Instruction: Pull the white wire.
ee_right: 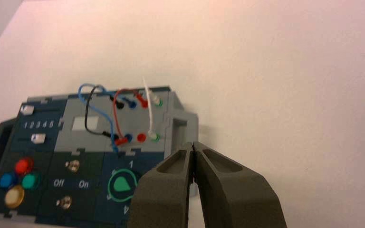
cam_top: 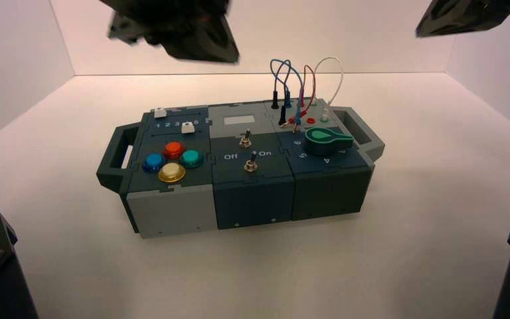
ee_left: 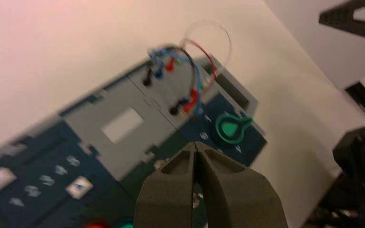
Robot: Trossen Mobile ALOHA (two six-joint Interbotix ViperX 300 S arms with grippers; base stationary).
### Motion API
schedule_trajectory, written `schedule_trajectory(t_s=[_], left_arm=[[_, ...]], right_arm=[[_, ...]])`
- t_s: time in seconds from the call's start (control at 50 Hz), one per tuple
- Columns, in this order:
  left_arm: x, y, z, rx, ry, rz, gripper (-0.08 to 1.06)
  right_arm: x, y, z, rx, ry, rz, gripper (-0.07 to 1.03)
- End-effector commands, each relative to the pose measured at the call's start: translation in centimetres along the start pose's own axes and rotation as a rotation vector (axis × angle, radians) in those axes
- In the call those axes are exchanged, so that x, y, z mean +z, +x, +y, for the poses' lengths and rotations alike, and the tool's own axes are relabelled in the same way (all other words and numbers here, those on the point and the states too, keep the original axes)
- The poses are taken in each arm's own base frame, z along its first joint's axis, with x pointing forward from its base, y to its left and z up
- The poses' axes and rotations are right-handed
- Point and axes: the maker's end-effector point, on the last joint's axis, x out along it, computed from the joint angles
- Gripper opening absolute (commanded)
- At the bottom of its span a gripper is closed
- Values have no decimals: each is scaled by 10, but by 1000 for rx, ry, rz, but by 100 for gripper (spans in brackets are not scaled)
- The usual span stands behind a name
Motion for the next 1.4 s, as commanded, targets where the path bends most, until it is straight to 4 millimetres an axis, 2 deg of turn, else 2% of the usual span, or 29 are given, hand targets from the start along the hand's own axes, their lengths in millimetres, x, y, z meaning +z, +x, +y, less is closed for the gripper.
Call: schedule_trajectory(t_s=[0.02, 0.24, 0.32, 0.48, 0.64, 0.74, 1.06, 1.4], left_arm=[[5, 9, -22, -43, 9, 7, -3], [-6, 25, -35, -55, 33, 64, -3], [-6, 27, -36, -57, 36, 68, -3], [-4, 26, -37, -61, 38, 60, -3], [-4, 26, -37, -61, 38, 60, -3], [-5, 26, -37, -59, 36, 64, -3], [-4, 26, -37, -60, 38, 60, -3], [-6, 27, -36, -59, 39, 62, -3]], right_arm=[[2, 1, 1, 4, 9, 5, -2], [-9, 12, 4, 6, -6, 74, -2], [-13, 18, 8, 15, -20, 106, 1], [-19, 27, 28, 66, -54, 146, 29], [-14, 36, 43, 97, -66, 145, 37], [-15, 43, 46, 97, -63, 170, 53], [-21, 71, 51, 81, -69, 243, 53], [-13, 92, 57, 73, -72, 270, 53]])
